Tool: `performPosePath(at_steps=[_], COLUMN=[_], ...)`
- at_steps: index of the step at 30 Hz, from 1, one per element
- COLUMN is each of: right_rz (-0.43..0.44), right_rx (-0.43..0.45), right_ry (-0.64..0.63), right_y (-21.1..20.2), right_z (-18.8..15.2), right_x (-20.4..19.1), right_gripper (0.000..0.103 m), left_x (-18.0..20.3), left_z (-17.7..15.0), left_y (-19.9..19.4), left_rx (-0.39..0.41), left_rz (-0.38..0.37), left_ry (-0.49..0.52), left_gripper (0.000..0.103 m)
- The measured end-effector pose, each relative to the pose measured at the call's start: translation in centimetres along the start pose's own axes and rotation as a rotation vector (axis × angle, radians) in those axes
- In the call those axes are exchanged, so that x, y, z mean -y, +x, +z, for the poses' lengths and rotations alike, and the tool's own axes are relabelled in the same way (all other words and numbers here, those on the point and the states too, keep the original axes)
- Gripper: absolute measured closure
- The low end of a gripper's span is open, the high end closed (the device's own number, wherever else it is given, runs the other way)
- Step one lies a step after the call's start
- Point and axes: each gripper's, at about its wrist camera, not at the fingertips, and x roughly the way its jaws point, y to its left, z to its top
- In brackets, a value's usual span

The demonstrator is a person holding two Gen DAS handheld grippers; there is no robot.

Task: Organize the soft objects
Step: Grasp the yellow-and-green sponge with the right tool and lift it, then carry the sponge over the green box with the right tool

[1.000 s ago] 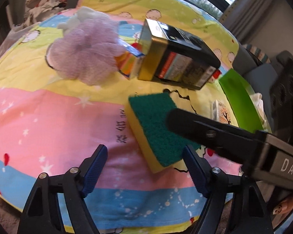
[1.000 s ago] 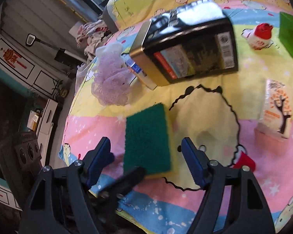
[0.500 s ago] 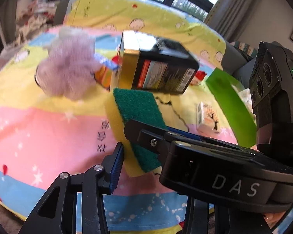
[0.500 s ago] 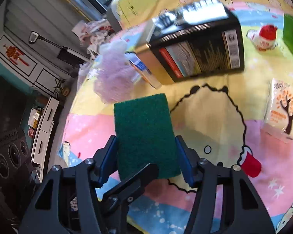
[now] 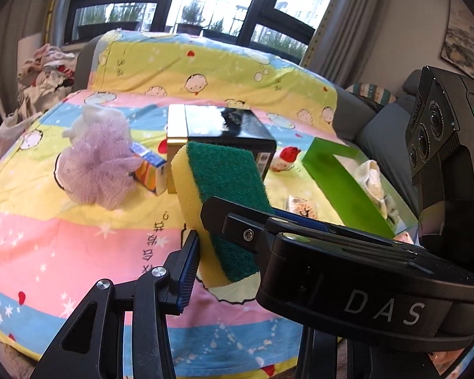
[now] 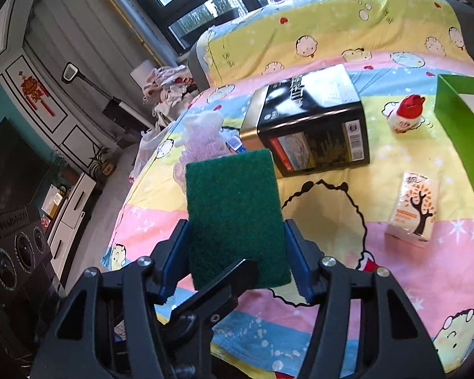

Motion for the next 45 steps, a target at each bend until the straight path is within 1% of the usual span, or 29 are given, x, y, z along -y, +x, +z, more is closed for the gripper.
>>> performPosePath(at_steps=[7,10,14,18,24,27,30,33,36,38,43,45], right_rz=[-0.019,-0.030,-0.047,-0.065,-0.157,-0.206,-0.245,-0.279,-0.286,-0.285,-0.327,-0.363], right_rx=[0.046,0.074,0.130,0.200,0.314,0.351,0.392,0.407,0.393,0.372,0.341,0.323], right_ry=[0.003,0.011,0.033,0.063,0.071,0.079,0.117,0.173,0.251,0.316,0.405,0.452], right_y=[-1.5,-2.5,-4.5,-7.2,-12.1,-14.0,-15.6,-16.1,-15.7,-15.2,-14.0,-13.5], right_z=[0.1,0.3,0.8,1.7,4.4,5.9,6.8,7.1,7.2,7.2,6.7,6.3], right_x=[0.1,0.6,1.7,3.2,5.1,6.8,9.3,12.3,15.4,17.5,20.7,21.6], right_gripper=[0.044,0.044,0.044,0.044,0.043,0.043,0.043,0.043,0.043,0.043,0.044,0.044], left_x=[1.5,2.4,4.6,7.5,12.4,14.4,16.9,18.8,20.2,20.6,21.6,22.2], left_z=[0.4,0.8,1.6,3.0,6.6,8.1,9.4,9.7,9.8,9.9,9.1,8.7], left_y=[-0.2,-0.1,0.0,0.2,1.3,2.3,4.3,6.9,10.0,12.0,16.1,17.4], left_rx=[0.035,0.051,0.071,0.095,0.146,0.148,0.150,0.115,0.056,0.010,-0.069,-0.108], left_rz=[-0.021,-0.042,-0.068,-0.098,-0.205,-0.252,-0.301,-0.335,-0.348,-0.364,-0.398,-0.409], left_ry=[0.027,0.048,0.088,0.150,0.225,0.254,0.299,0.326,0.350,0.337,0.327,0.335], left_gripper=[0.059,0.059,0.059,0.059,0.059,0.059,0.059,0.059,0.059,0.059,0.059,0.059])
